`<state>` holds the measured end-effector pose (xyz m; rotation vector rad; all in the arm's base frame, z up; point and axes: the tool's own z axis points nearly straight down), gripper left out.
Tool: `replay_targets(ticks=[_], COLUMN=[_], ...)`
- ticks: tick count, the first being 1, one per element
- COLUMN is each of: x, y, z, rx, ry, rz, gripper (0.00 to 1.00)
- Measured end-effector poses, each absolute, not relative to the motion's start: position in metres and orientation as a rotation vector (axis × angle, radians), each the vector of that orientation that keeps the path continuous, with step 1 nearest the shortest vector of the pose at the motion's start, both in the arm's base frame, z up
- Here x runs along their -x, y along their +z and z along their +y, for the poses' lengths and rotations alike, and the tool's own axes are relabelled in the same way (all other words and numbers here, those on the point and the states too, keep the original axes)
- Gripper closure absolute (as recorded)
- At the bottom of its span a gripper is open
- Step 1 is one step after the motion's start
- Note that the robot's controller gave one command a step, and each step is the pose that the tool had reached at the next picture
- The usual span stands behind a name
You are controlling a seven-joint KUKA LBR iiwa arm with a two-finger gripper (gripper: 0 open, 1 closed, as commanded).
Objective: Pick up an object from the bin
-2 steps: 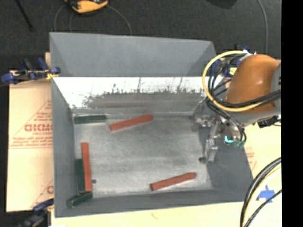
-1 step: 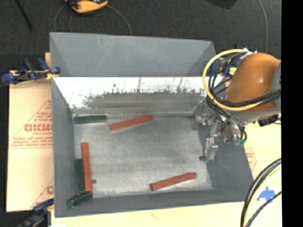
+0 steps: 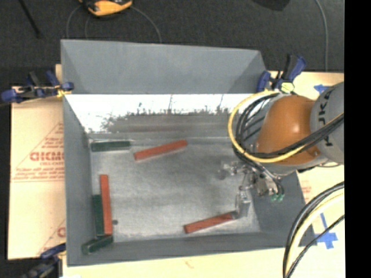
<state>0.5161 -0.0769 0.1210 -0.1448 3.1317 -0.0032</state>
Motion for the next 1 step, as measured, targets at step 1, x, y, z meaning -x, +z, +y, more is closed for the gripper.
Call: replay_targets(ticks=[1], x=[-0.4848], y=[0.1034], z=[-0.0399], rx=[0.370], ry=[0.001], rz=[3.122], gripper=[0.00])
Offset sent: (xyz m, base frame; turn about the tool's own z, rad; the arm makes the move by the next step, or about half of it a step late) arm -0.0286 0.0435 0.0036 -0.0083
